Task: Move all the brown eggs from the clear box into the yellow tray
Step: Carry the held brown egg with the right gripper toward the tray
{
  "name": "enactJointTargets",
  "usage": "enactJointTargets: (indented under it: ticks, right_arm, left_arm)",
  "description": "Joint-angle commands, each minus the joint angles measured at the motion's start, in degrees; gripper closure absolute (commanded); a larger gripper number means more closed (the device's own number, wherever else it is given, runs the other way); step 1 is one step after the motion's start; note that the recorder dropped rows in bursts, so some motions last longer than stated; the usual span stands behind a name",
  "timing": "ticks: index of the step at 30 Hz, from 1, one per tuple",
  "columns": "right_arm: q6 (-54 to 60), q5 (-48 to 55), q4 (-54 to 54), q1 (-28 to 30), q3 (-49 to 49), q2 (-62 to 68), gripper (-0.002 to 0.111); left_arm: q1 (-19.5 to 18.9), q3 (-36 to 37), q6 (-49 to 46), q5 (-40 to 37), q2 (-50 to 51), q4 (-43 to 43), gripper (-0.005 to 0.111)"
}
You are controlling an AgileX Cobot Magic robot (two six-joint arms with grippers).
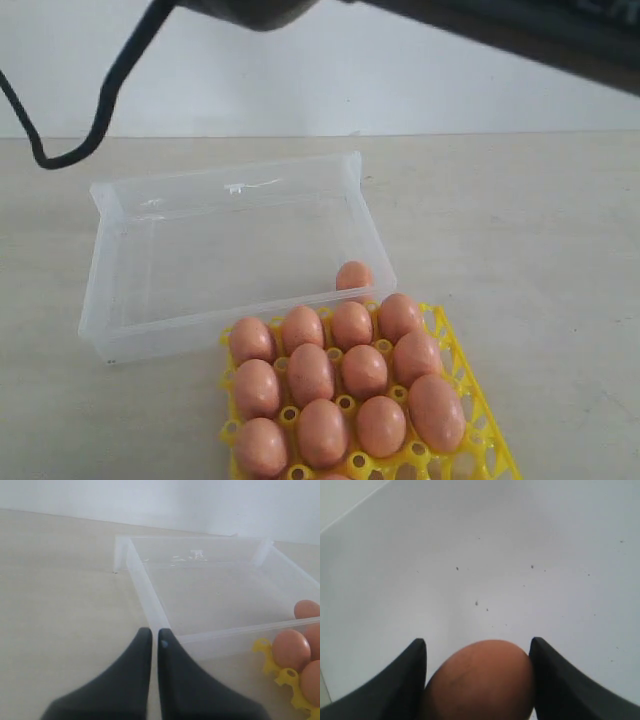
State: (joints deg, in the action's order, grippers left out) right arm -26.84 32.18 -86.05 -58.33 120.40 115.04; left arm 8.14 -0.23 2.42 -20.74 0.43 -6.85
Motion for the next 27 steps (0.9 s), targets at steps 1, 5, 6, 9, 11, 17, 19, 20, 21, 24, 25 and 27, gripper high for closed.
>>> enactJointTargets:
  ticks: [1,5,6,9,11,17,19,20,21,24,25,27]
  right_arm:
    - [1.9,0.9,3.5,0.1,0.0,-4.4,0.108]
    - [0.2,0.2,5.0,0.9,-5.0,-9.5,0.108]
    - [-0.6,-0.1,6.1,1.9,-7.7,-11.3,0.108]
    - [-6.6,-3.6,7.7,6.3,-18.9,-18.1,0.108]
    - [-13.6,-8.7,7.6,9.8,-27.5,-23.8,0.108]
    - [-20.1,-16.5,7.6,18.6,-49.4,-39.8,0.108]
    - [-22.2,-17.1,7.6,22.2,-55.7,-43.8,0.108]
    - [-24.3,-18.1,7.6,24.6,-59.7,-45.7,0.108]
    - [-26.3,-19.5,7.6,26.7,-62.2,-47.4,0.108]
    - [-34.3,-29.3,7.6,36.2,-70.0,-50.0,0.108]
    - [-38.0,-36.6,7.6,43.2,-74.1,-49.6,0.108]
    - [-39.7,-42.4,8.4,49.4,-76.7,-47.9,0.108]
  left_arm:
    - [0.1,0.2,-0.2,0.4,0.2,0.2,0.103]
    - [0.1,0.2,-0.2,0.4,0.2,0.2,0.103]
    - [0.1,0.2,-0.2,0.4,0.2,0.2,0.103]
    - [0.1,0.2,-0.2,0.4,0.2,0.2,0.103]
    - [0.1,0.2,-0.2,0.4,0.2,0.2,0.103]
    - [0.1,0.2,-0.2,0.4,0.2,0.2,0.103]
    - [0.1,0.2,-0.2,0.4,0.2,0.2,0.103]
    - [0.1,0.2,-0.2,0.4,0.2,0.2,0.103]
    - [0.1,0.2,-0.2,0.4,0.2,0.2,0.103]
    - [0.1,0.2,-0.2,0.4,0.2,0.2,0.103]
    - [0.1,0.2,-0.2,0.4,0.2,0.2,0.103]
    - [0.1,0.2,-0.2,0.4,0.2,0.2,0.103]
